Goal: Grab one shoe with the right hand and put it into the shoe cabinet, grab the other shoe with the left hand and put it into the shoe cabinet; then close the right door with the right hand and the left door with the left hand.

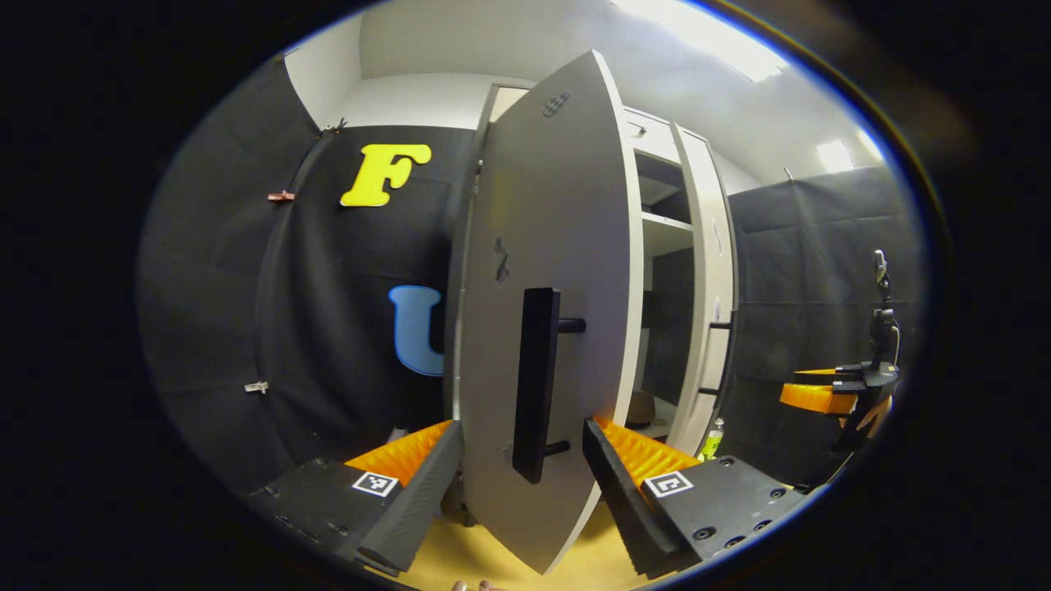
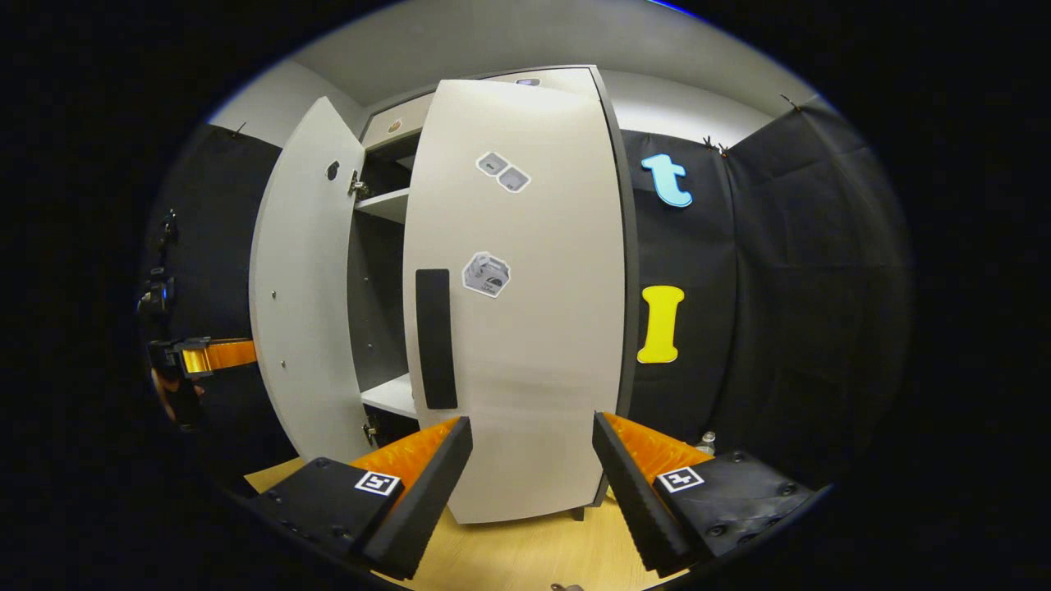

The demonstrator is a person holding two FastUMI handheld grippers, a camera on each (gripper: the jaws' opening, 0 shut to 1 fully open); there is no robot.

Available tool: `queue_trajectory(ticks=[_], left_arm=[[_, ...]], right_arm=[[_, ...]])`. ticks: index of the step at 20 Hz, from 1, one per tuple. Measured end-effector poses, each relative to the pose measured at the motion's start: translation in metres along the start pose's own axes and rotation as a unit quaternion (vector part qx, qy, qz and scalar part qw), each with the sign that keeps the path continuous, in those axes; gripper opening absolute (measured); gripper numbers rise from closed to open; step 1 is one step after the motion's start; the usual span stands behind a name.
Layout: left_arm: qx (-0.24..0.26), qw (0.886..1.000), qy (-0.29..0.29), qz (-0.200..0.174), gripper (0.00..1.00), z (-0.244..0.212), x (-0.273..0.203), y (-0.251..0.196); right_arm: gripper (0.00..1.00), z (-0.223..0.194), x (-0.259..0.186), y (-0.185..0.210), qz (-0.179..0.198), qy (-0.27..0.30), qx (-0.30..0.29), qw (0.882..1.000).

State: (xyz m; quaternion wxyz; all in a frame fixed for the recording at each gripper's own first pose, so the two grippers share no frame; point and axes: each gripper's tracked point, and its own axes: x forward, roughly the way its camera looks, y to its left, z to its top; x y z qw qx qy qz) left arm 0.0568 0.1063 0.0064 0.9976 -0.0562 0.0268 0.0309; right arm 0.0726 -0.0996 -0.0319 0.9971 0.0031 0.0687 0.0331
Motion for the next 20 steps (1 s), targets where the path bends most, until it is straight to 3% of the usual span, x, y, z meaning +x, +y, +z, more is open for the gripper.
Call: queue_trajectory(ticks=[4,8,14,20], left_arm=[[0.007,0.999,-0.002,-0.048,0.95,0.003,0.021,-0.052],[0.034,0.998,-0.004,-0.049,0.92,0.005,0.017,-0.070],[0.026,0.999,0.002,-0.047,0.92,0.003,-0.001,-0.069],[0.025,0.998,0.006,-0.053,0.95,-0.002,-0.033,-0.071]], right_arm=[[0.97,0.000,-0.005,-0.028,-0.015,0.000,-0.020,1.000],[0.98,-0.001,-0.010,-0.037,-0.013,0.002,-0.014,1.000],[0.94,0.002,-0.021,-0.031,-0.007,-0.001,-0.006,1.000],[0.97,0.003,-0.045,-0.018,-0.011,-0.002,-0.012,1.000]])
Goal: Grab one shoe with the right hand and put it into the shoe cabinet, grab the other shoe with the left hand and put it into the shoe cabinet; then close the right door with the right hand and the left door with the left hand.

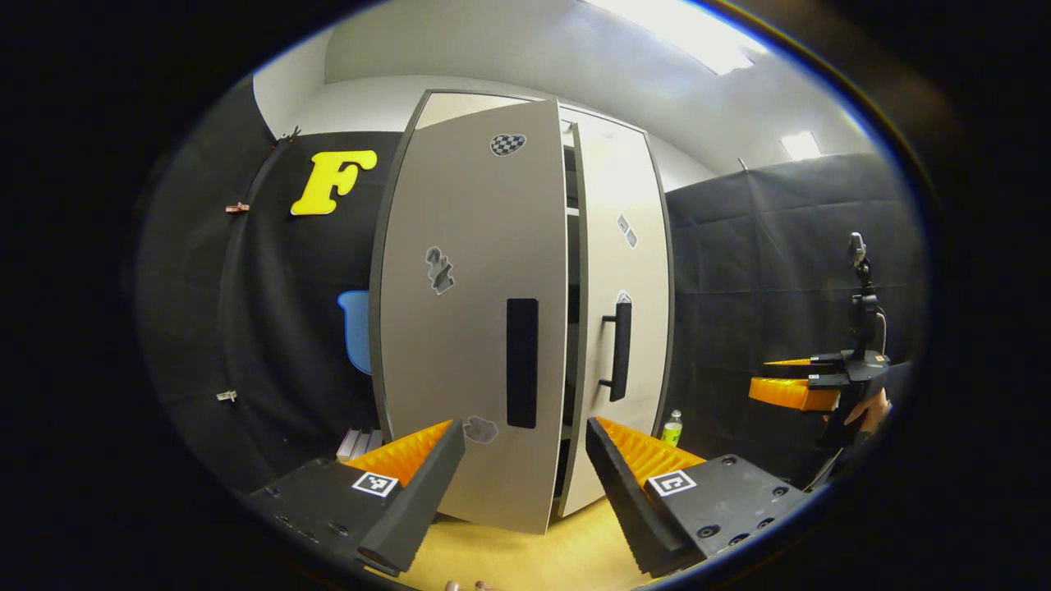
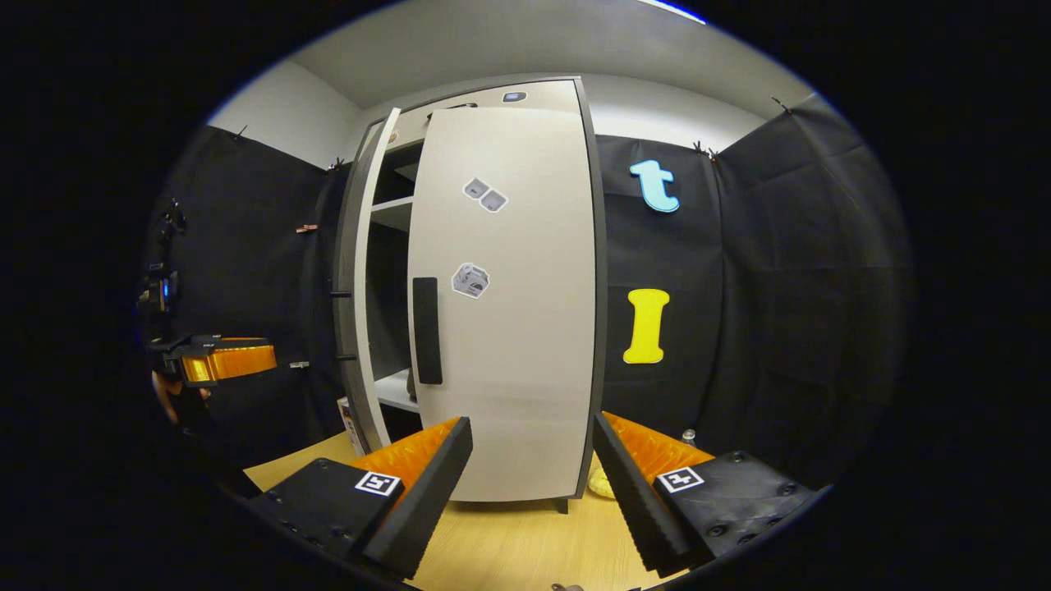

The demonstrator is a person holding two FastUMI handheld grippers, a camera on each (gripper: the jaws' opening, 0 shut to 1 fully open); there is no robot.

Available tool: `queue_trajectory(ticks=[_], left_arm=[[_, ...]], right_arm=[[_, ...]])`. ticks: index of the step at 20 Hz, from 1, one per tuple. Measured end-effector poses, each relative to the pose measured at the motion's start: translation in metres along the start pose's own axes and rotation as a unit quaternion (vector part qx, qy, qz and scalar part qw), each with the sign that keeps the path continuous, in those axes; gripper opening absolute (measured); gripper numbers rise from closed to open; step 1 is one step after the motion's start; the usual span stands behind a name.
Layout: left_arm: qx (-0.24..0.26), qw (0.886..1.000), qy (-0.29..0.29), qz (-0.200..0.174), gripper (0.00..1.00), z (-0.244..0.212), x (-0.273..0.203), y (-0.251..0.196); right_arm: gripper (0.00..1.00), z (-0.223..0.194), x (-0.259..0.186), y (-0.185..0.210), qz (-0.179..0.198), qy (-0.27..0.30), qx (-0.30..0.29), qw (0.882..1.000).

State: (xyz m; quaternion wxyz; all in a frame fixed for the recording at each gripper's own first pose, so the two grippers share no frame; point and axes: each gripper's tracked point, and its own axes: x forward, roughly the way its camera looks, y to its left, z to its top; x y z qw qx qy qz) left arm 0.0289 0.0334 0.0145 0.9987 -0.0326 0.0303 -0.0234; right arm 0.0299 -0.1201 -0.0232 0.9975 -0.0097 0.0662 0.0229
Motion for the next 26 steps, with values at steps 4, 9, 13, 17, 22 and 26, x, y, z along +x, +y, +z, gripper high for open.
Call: queue_trajectory(ticks=[4,9,13,17,22,26], left_arm=[[-0.003,1.000,0.003,-0.012,0.95,-0.002,-0.014,-0.003],[0.019,1.000,-0.003,-0.009,0.95,0.000,-0.029,0.000],[0.014,1.000,-0.007,-0.015,0.95,-0.001,-0.039,0.004],[0.015,1.000,0.002,-0.010,0.95,-0.005,-0.048,0.016],[0.008,1.000,0.002,0.001,0.95,-0.006,-0.056,0.027],[-0.009,1.000,0.002,0.012,0.95,-0.007,-0.061,0.035]], right_arm=[[0.97,-0.001,-0.020,0.006,-0.007,0.003,-0.002,1.000],[0.97,-0.001,-0.036,0.026,-0.005,0.001,-0.015,1.000],[0.97,0.001,-0.046,0.039,-0.003,0.002,-0.019,1.000],[0.97,0.000,-0.055,0.048,-0.006,0.000,-0.021,1.000],[0.97,0.003,-0.065,0.061,-0.001,-0.007,-0.023,1.000],[0.97,-0.002,-0.069,0.065,0.002,-0.004,-0.025,1.000]])
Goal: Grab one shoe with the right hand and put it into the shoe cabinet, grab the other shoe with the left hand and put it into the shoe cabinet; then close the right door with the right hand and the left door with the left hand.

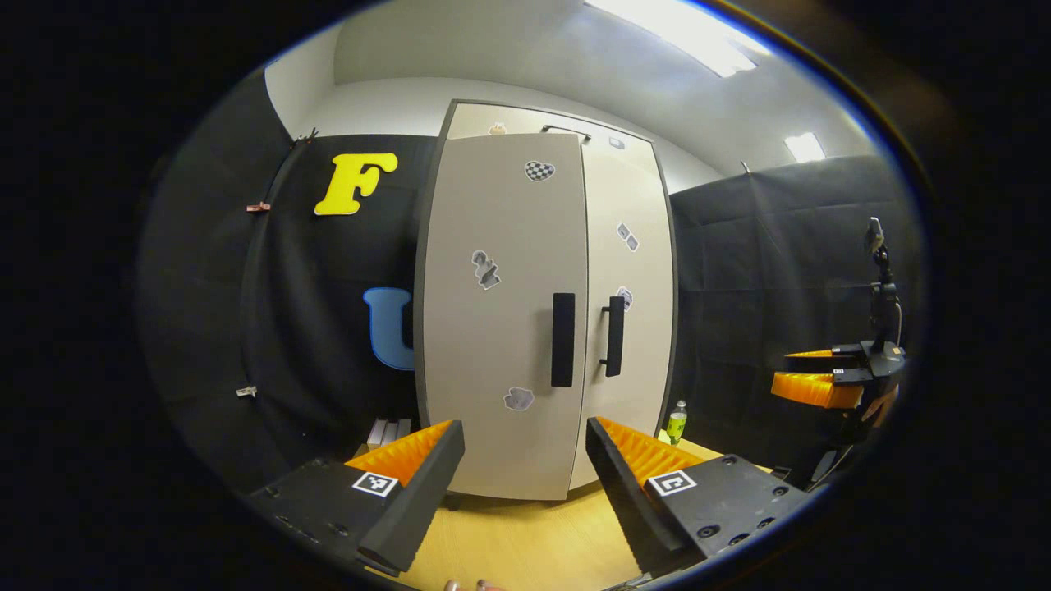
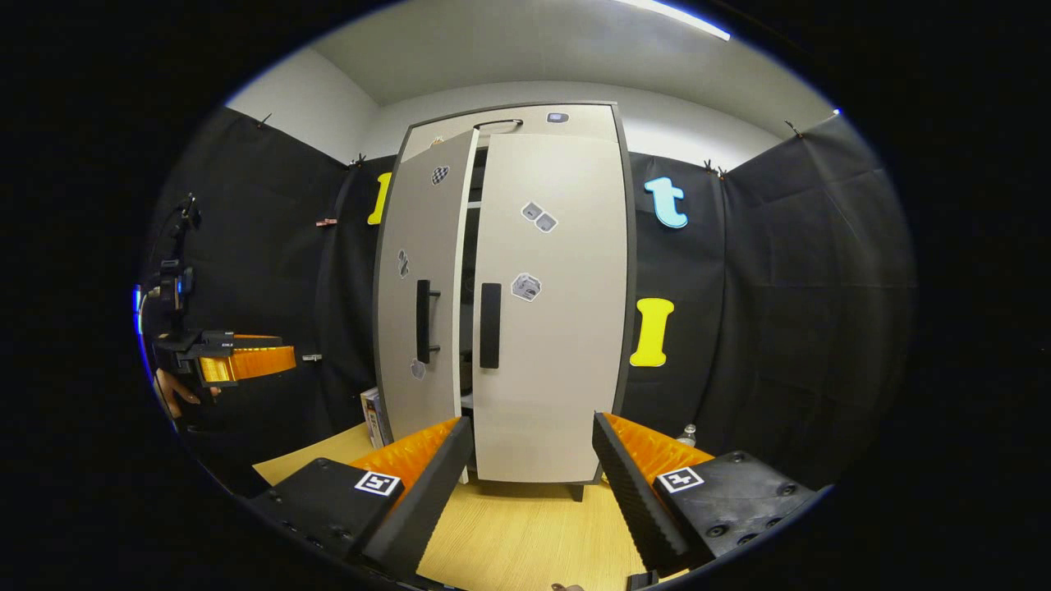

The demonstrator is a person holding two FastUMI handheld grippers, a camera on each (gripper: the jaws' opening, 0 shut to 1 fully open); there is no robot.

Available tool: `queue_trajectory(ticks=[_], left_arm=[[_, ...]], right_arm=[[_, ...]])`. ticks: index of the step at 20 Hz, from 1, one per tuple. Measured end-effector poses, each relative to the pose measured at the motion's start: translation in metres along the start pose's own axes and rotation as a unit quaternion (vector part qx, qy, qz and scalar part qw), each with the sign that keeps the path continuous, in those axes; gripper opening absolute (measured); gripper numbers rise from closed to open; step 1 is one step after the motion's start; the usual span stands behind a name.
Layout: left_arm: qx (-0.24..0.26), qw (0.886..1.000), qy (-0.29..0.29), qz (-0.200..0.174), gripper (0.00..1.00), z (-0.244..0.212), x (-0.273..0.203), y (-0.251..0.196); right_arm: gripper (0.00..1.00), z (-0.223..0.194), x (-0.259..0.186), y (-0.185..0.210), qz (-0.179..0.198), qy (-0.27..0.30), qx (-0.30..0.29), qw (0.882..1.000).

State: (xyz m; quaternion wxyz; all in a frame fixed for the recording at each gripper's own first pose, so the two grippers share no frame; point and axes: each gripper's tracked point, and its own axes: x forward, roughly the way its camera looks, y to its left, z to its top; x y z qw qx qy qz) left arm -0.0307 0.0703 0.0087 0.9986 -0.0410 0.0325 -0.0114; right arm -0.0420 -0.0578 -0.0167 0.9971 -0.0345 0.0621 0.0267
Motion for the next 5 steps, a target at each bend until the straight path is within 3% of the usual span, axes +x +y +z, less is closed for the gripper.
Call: queue_trajectory(ticks=[5], left_arm=[[0.006,1.000,-0.005,0.001,0.95,0.0032,-0.0035,0.0012]], right_arm=[[0.97,0.0012,-0.0045,-0.0006,-0.004,-0.002,0.002,1.000]])
